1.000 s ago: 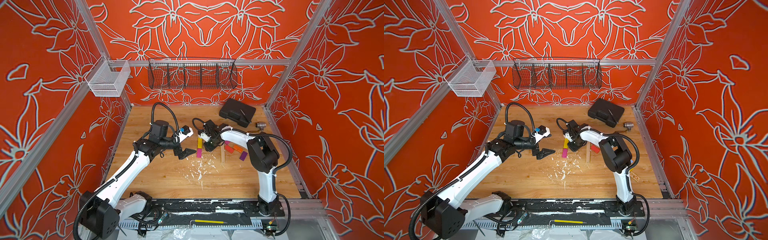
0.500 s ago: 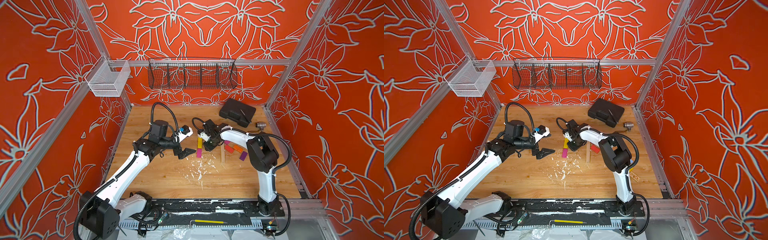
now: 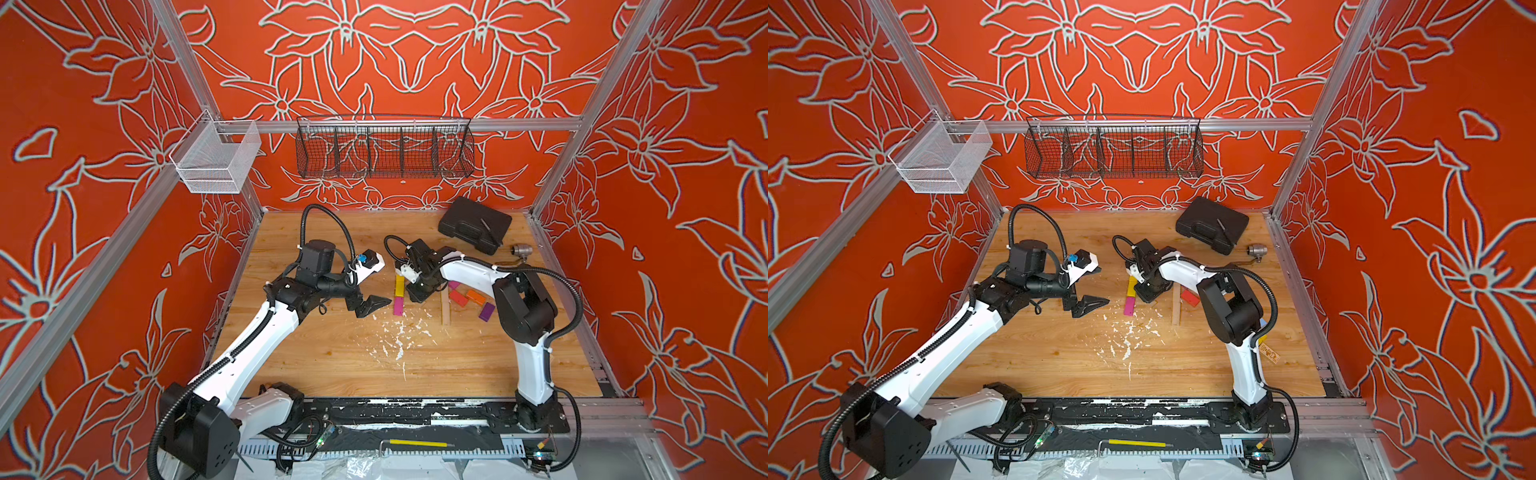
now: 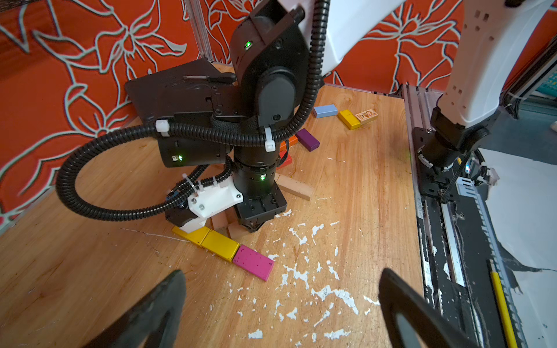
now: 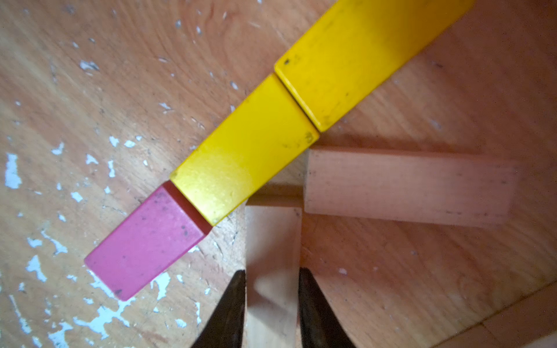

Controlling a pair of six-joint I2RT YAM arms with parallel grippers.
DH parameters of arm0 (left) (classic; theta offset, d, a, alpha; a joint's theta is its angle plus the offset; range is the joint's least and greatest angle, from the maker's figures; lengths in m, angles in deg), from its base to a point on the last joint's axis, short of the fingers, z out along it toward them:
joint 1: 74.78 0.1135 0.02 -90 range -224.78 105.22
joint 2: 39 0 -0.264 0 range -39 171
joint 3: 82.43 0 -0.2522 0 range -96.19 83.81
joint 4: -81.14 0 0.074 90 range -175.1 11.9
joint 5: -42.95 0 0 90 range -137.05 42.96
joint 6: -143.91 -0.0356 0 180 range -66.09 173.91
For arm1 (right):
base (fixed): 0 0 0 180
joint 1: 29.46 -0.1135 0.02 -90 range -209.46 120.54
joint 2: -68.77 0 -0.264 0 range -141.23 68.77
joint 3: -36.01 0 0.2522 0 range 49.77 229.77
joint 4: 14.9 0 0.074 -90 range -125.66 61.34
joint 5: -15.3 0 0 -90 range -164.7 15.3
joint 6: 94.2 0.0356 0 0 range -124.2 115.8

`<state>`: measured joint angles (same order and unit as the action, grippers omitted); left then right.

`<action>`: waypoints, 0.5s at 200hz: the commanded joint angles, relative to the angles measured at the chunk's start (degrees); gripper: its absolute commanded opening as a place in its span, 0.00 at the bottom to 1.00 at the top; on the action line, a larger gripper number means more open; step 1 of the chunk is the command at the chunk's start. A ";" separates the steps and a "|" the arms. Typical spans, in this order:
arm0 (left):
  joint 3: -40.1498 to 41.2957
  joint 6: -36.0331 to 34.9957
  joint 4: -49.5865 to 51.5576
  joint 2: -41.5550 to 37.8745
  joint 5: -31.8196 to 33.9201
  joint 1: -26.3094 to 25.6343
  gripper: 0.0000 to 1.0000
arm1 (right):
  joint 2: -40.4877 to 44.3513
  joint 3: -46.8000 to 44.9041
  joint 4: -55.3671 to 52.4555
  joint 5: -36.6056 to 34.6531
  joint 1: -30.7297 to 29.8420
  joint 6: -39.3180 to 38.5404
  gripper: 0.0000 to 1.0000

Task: Assemble the letter k with building blocks
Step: Assemble the building block at the center of the board.

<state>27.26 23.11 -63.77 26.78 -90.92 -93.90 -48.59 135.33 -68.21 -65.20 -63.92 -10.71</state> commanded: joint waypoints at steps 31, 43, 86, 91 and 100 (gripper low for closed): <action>-1.01 -0.31 -0.23 0.13 -1.65 0.39 0.98 | -1.20 1.64 -0.44 1.31 0.09 0.31 0.31; -1.01 -0.31 -0.30 0.15 -1.74 0.39 0.97 | -1.27 1.72 -0.48 1.49 0.09 0.36 0.31; -1.05 -0.22 -0.32 0.23 -1.81 0.39 0.97 | -1.55 1.89 -0.56 1.84 0.09 0.39 0.31; -1.10 -0.20 -0.32 0.23 -1.82 0.37 0.97 | -1.56 1.94 -0.61 1.76 0.09 0.43 0.31; -1.11 -0.17 -0.32 0.23 -1.82 0.43 0.97 | -1.56 2.01 -0.54 1.75 0.08 0.35 0.31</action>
<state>27.26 23.15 -63.77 26.78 -91.16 -93.90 -48.98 135.57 -68.21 -65.13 -63.92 -10.53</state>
